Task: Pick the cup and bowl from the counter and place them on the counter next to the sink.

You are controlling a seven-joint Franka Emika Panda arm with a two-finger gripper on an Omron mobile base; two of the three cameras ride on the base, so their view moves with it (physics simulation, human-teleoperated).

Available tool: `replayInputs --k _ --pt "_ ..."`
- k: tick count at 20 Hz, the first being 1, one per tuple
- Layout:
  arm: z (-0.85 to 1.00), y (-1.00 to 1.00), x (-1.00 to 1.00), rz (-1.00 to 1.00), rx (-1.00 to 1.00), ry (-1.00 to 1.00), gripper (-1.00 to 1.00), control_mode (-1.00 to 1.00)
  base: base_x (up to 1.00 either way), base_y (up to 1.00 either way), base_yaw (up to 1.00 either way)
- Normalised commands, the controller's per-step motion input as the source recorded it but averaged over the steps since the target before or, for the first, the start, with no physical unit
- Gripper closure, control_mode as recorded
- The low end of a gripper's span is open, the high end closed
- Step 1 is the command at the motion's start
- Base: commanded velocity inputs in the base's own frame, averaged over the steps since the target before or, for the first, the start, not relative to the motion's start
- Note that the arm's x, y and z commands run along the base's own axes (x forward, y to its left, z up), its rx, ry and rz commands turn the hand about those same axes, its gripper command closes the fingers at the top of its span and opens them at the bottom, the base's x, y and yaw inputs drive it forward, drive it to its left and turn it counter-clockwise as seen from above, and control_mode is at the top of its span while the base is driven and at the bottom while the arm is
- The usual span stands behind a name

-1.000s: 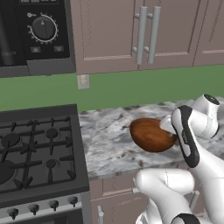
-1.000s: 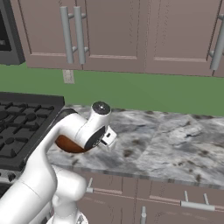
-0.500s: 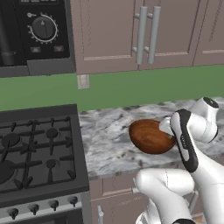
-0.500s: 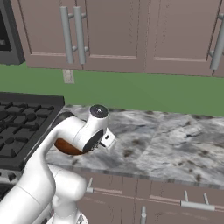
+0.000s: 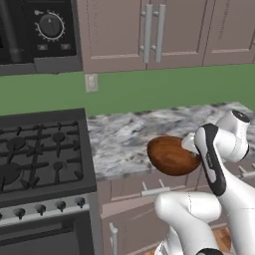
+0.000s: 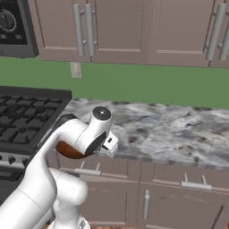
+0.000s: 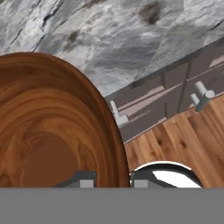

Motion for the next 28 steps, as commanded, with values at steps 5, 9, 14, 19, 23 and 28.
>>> replayInputs --k 5,9,14,19,23,28 --pt "0.0 0.0 0.0 0.0 0.0 0.0 1.0 1.0 -0.07 0.48 0.35" --pt "0.0 0.0 0.0 0.0 0.0 0.0 1.0 1.0 -0.01 0.71 0.59" --pt "0.0 0.0 0.0 0.0 0.0 0.0 1.0 1.0 0.0 0.77 0.61" --pt "0.0 0.0 0.0 0.0 0.0 0.0 1.0 1.0 0.0 0.8 0.62" --pt "0.0 0.0 0.0 0.0 0.0 0.0 1.0 1.0 0.0 0.66 0.61" --pt "0.0 0.0 0.0 0.0 0.0 0.0 1.0 1.0 0.0 0.66 0.61"
